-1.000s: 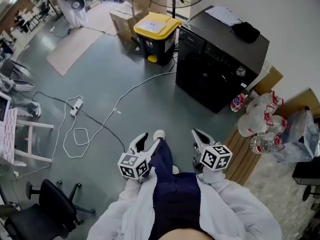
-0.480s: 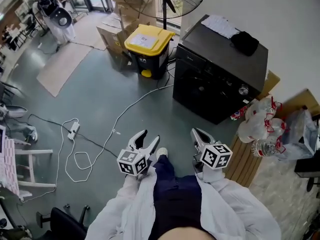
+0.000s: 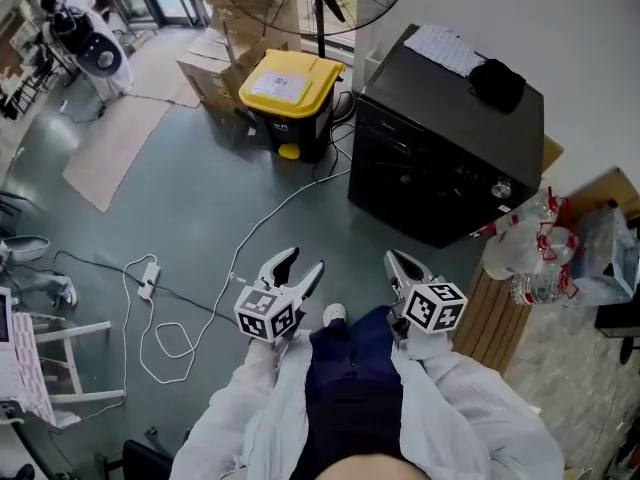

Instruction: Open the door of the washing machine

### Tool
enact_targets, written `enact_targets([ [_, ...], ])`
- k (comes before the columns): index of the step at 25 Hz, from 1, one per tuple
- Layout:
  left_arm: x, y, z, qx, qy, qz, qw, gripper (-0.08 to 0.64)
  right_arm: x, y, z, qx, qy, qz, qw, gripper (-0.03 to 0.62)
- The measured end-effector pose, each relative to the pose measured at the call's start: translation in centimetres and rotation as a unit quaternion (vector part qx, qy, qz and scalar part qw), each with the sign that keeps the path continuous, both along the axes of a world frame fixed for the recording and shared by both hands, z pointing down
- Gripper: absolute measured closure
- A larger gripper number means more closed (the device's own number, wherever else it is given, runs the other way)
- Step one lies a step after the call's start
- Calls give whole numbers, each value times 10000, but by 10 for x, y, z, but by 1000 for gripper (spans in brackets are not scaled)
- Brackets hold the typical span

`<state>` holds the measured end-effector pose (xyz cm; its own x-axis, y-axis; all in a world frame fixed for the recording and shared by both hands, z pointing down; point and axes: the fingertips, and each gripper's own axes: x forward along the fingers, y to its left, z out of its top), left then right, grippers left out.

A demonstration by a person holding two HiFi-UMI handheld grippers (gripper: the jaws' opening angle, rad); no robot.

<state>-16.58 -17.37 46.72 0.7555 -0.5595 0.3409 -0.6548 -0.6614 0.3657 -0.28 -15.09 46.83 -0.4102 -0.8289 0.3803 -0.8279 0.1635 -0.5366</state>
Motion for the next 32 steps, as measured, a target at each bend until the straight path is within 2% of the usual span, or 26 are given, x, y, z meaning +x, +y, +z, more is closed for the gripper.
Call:
enact_targets([
  [9, 27, -40, 31, -267, -10, 386, 9989, 308, 8, -35, 29, -375, 18, -2, 9993, 586],
  [16, 54, -109, 59, -449, -128, 482, 9977, 308, 26, -103, 47, -494, 53, -99, 9987, 584],
  [19, 71, -144, 77, -525, -290, 649, 9961, 307, 38, -135, 58, -607, 25, -97, 9981, 586],
  [26, 123, -214, 128, -767, -596, 1186, 9882, 308, 69, -179, 98, -1055, -46, 47, 9944, 584],
  [32, 168, -260, 184, -927, -963, 1731, 9758, 308, 90, -205, 131, -1333, -123, 187, 9908, 584],
])
